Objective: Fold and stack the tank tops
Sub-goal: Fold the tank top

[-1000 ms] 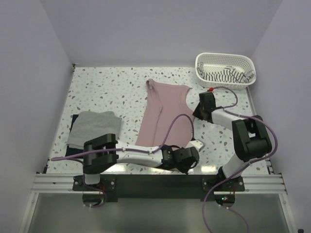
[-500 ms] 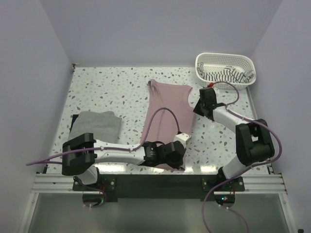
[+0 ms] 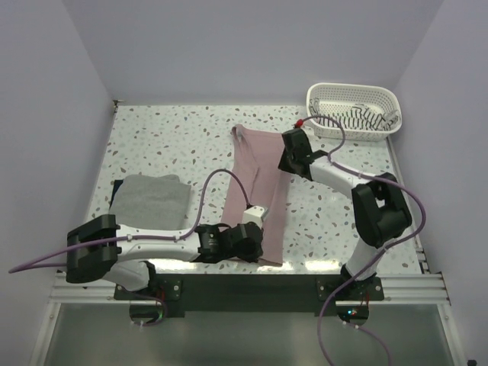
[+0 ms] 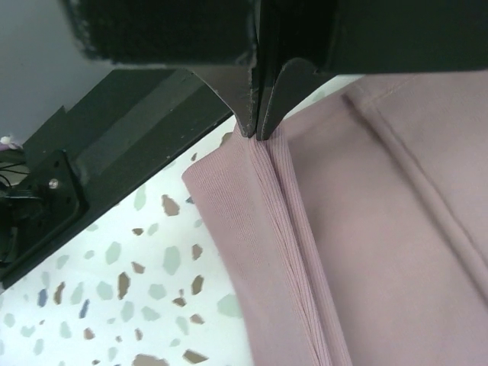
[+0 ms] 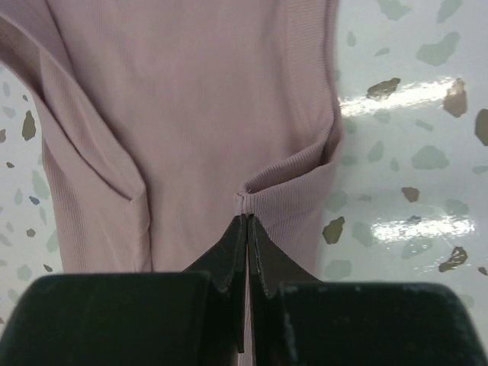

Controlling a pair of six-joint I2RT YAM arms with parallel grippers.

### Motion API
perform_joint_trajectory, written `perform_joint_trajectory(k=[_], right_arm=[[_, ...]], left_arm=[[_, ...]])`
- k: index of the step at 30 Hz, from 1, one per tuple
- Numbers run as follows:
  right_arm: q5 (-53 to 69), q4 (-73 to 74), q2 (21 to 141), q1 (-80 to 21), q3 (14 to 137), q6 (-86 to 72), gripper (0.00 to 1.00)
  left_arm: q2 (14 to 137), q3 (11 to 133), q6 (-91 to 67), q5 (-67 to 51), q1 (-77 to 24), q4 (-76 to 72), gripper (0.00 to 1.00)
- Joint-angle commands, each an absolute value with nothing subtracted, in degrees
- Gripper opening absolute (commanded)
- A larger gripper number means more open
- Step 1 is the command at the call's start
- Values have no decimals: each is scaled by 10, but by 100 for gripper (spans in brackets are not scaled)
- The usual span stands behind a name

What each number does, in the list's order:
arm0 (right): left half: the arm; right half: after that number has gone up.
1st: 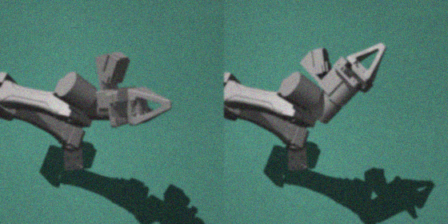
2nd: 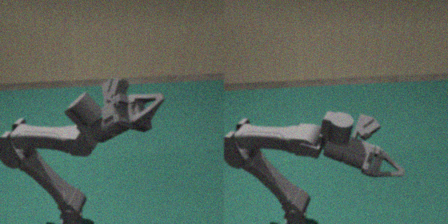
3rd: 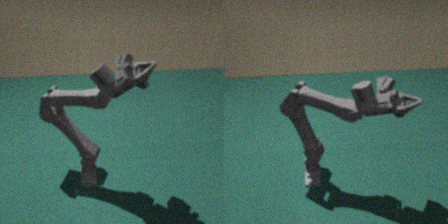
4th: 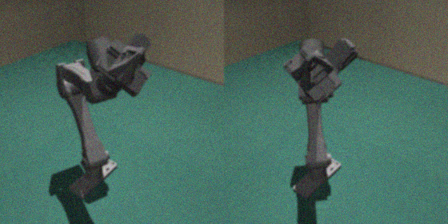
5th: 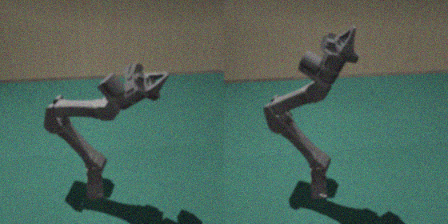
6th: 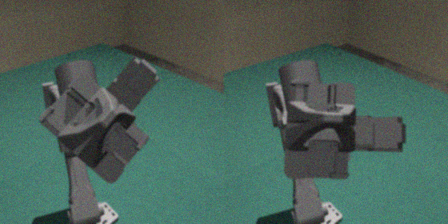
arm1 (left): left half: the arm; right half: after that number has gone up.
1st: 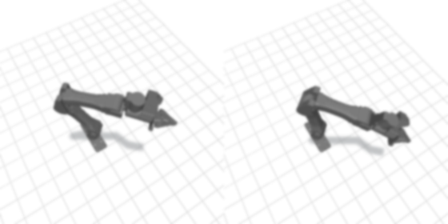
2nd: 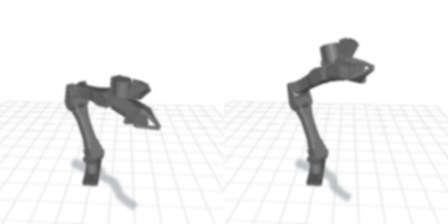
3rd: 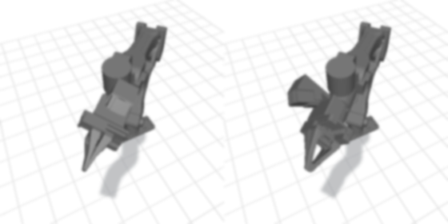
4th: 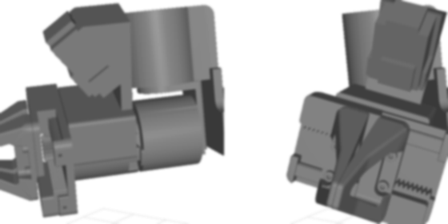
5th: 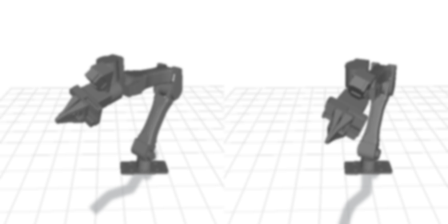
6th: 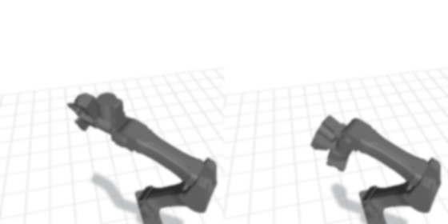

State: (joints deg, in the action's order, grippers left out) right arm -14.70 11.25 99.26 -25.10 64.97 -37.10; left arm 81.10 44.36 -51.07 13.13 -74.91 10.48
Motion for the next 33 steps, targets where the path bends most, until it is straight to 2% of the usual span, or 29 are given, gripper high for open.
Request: perform_joint_trajectory(k=[1,17,31,33], right_arm=[[-179,120,1019,-270,696,-380,0],[-200,141,1121,-340,807,-388,0],[-195,141,1156,-349,826,-387,0],[-192,140,1157,-349,827,-386,0]], left_arm=[[785,425,-541,158,-747,119,0],[741,374,-584,183,-747,170,0],[746,363,-592,176,-747,169,0],[747,364,-591,175,-747,168,3]])
